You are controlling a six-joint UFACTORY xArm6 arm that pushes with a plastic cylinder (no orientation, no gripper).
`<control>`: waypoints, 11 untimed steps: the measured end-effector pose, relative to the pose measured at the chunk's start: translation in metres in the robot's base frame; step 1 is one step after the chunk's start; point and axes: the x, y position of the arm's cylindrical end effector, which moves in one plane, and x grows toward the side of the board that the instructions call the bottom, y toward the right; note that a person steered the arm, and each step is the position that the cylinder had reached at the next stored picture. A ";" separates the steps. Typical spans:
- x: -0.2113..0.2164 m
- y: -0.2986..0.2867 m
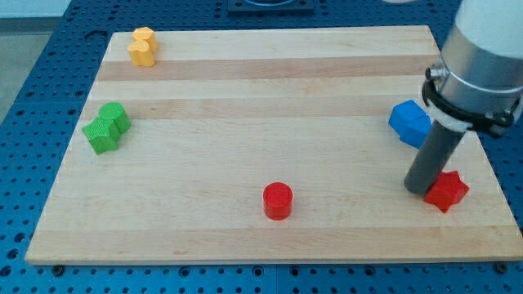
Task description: Push the red circle closer to red star
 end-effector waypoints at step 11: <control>0.032 -0.044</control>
